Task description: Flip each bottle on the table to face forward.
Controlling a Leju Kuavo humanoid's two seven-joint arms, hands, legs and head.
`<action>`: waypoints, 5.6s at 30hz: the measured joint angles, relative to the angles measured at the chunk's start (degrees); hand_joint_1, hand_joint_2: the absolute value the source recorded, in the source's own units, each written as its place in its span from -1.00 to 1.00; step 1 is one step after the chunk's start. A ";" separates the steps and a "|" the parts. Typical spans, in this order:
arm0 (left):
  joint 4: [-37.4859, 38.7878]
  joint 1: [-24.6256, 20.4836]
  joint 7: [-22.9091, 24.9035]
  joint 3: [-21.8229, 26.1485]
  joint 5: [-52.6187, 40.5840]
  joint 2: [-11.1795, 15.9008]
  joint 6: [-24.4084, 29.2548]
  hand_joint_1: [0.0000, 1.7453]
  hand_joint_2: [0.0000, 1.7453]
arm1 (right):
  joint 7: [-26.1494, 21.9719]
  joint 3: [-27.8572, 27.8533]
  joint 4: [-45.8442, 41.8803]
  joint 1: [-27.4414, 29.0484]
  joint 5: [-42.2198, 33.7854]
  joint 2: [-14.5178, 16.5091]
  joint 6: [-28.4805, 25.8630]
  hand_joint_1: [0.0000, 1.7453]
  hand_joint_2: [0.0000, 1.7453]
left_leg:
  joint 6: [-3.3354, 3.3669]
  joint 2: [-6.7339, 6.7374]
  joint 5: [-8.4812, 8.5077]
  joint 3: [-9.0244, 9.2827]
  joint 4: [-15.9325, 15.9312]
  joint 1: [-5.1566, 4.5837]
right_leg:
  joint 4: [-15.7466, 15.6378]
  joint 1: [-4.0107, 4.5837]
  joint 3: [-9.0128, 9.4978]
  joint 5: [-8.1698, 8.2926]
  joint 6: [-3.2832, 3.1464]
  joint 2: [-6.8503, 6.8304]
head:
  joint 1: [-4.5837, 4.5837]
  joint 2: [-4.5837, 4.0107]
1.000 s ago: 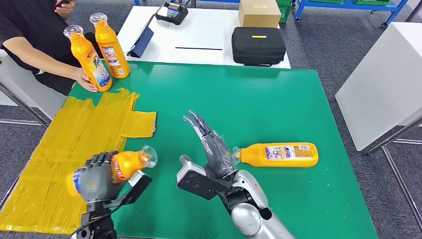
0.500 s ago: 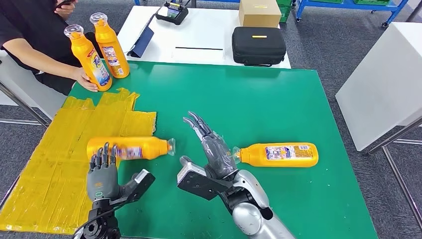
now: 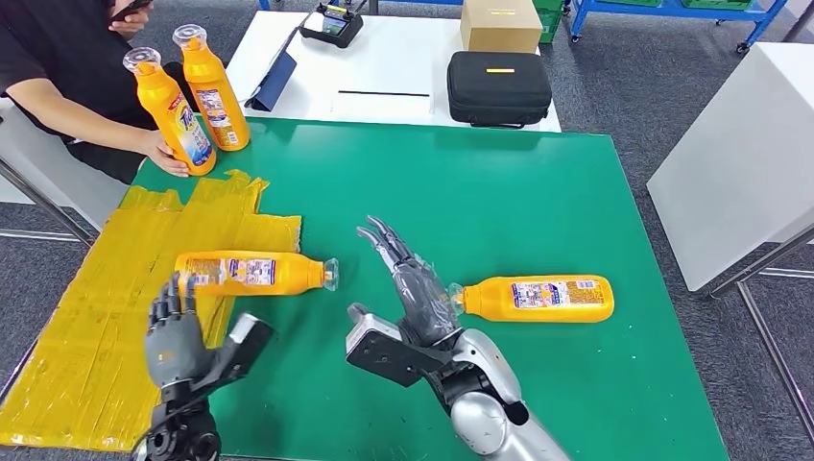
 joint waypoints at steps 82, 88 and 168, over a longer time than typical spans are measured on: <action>-30.53 13.13 -22.56 21.14 55.52 -11.83 -20.67 -1.00 -1.00 | 5.09 -29.17 18.71 5.17 19.97 -20.94 8.76 -1.00 1.00 | 0.14 -0.22 -0.02 -0.05 0.01 -0.09 | -0.08 -0.07 0.06 0.04 0.10 -0.19 | -0.01 0.00; -30.49 12.90 -22.91 20.54 56.66 -11.39 -20.09 -1.00 -1.00 | 5.10 -28.05 20.62 4.34 19.35 -21.82 9.33 -0.30 1.00 | 0.14 -0.19 -0.02 0.04 0.01 -0.08 | -0.08 -0.06 0.10 0.04 0.10 -0.17 | -0.02 0.00; -26.42 7.88 -16.97 -6.98 90.39 -2.87 -48.35 -1.00 1.00 | -5.16 1.75 19.01 -4.88 -21.94 8.70 15.71 1.00 1.00 | -0.12 0.25 -0.17 0.36 -0.03 0.07 | 0.01 0.09 0.27 -0.01 -0.02 0.31 | 0.00 0.00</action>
